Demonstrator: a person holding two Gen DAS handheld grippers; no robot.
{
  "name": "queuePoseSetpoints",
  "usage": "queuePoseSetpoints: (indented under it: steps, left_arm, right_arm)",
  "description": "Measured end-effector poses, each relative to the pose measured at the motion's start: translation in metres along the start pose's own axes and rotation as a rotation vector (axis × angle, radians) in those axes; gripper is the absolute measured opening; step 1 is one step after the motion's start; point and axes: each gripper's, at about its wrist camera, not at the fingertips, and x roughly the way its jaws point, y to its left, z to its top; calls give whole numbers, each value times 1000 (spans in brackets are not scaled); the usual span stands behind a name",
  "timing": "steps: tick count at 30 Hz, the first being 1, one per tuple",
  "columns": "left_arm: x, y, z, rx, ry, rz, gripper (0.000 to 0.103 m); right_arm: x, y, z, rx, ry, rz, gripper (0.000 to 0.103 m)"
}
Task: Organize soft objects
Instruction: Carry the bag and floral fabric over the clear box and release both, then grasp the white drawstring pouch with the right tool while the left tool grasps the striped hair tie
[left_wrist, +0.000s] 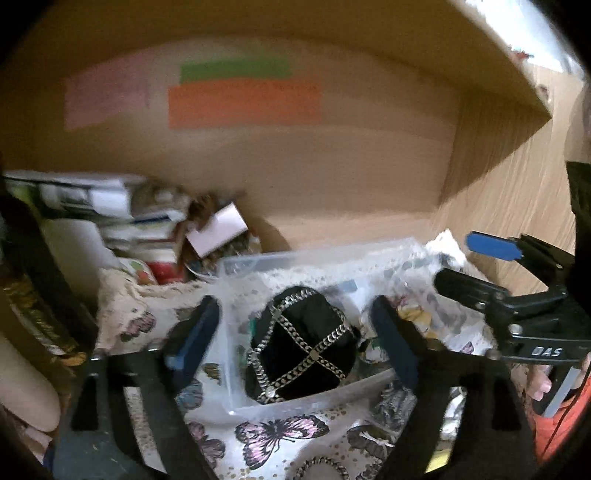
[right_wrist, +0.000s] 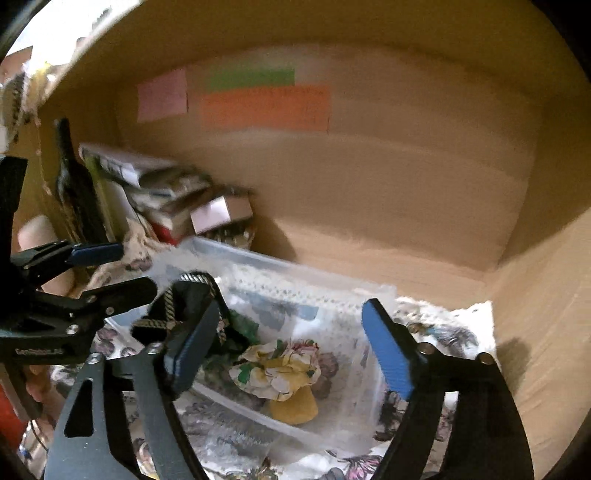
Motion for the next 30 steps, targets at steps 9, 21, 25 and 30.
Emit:
queuePoseSetpoints:
  steps: [9, 21, 25, 30]
  left_arm:
    - [-48, -4, -12, 12, -90, 12, 103]
    - [-52, 2, -59, -4, 12, -3, 103]
    - [-45, 4, -77, -5, 64, 14, 103]
    - [-36, 1, -98, 6, 122, 9, 103]
  right_arm:
    - [-53, 5, -11, 12, -100, 3, 86]
    - [-72, 18, -63, -1, -79, -41, 102]
    - [-65, 12, -84, 62, -28, -23, 102]
    - [-57, 5, -107, 121, 43, -7, 102]
